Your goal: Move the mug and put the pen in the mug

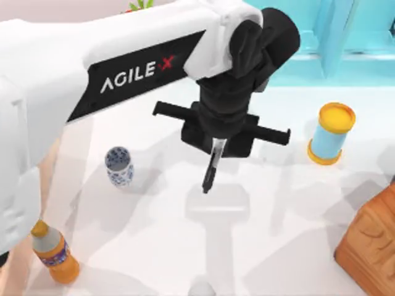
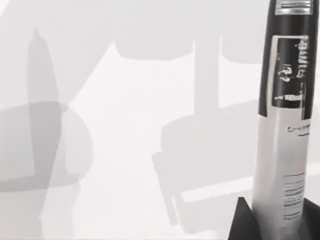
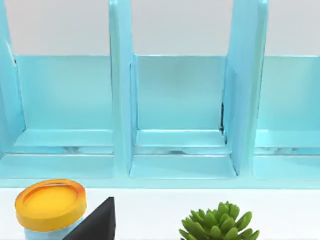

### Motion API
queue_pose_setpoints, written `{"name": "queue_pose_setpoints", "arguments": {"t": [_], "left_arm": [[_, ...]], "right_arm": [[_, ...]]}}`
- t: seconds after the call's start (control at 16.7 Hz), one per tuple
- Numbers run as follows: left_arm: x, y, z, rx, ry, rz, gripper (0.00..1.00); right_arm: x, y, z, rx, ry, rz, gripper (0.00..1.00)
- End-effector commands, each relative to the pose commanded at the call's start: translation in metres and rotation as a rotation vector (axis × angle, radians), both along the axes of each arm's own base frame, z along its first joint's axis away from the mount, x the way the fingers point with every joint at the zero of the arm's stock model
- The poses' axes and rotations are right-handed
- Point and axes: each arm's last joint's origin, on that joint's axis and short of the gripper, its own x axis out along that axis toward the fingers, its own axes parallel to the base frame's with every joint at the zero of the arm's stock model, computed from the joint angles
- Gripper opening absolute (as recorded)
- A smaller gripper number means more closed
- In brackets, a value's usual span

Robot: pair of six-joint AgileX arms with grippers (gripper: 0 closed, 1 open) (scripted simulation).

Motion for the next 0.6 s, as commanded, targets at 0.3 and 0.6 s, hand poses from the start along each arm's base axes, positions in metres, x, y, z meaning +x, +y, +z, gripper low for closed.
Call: {"name": "queue_pose_setpoints", "arguments": {"t": [0.3, 0.6], "left_arm": [[-0.0181, 0.0012, 0.0053, 0.023, 0.023, 0.007, 0.0], [-0.0156, 0.004, 0.0046, 0.004, -0.02, -0.002, 0.0]], "right_arm": [[0.0, 0.0, 0.0, 0.0, 0.0, 0.0, 1.0], [0.0, 0.0, 0.0, 0.0, 0.0, 0.0, 1.0]]}}
